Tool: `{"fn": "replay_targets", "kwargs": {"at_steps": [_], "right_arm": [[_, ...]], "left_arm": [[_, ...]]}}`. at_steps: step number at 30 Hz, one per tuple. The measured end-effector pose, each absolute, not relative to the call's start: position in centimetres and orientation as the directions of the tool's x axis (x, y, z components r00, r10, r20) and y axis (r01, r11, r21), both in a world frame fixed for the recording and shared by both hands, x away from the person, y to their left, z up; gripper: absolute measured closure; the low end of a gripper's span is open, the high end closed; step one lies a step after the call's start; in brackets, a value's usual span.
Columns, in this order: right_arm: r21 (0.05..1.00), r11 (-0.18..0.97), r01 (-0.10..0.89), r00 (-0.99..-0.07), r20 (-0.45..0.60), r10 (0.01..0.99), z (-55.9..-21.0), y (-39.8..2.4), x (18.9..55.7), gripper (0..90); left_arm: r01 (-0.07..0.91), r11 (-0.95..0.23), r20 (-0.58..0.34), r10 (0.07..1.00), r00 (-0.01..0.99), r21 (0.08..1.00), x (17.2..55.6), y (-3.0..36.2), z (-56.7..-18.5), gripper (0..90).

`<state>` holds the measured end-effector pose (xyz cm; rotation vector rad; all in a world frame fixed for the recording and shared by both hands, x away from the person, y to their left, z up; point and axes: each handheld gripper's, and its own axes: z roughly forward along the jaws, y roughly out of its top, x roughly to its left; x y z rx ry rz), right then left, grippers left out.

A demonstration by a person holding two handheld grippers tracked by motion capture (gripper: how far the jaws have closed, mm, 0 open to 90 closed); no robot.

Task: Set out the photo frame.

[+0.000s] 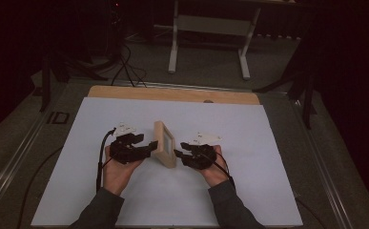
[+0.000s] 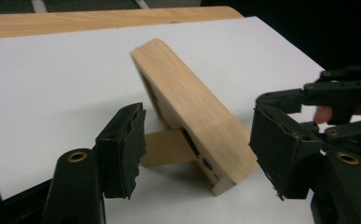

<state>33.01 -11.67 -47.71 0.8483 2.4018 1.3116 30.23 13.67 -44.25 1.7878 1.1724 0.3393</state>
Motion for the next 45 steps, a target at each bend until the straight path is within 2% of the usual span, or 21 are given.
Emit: {"fn": "replay_targets", "kwargs": {"at_steps": [12,19,31,40,45], "right_arm": [[0.838,0.407,0.364,-0.785,0.04,0.619,-47.6,-12.0,33.1,58.7],[0.839,0.405,0.364,-0.783,0.04,0.621,-47.6,-12.0,33.2,58.5],[0.842,0.398,0.365,-0.78,0.042,0.625,-47.6,-12.2,33.3,58.2],[0.842,0.396,0.366,-0.779,0.045,0.626,-47.6,-12.3,33.3,58.1],[0.842,0.395,0.368,-0.778,0.046,0.627,-47.6,-12.3,33.3,57.9]], "left_arm": [[0.573,-0.14,-0.228,0.822,0.522,0.807,30.1,12.2,-44.6,26.1],[0.578,-0.157,-0.221,0.819,0.53,0.801,30.2,11.5,-45.0,24.9],[0.589,-0.184,-0.211,0.816,0.538,0.787,30.5,10.7,-46.0,26.6],[0.601,-0.185,-0.207,0.827,0.522,0.777,30.7,10.6,-46.3,35.0],[0.605,-0.193,-0.207,0.824,0.527,0.772,30.8,10.2,-46.5,36.4]]}}
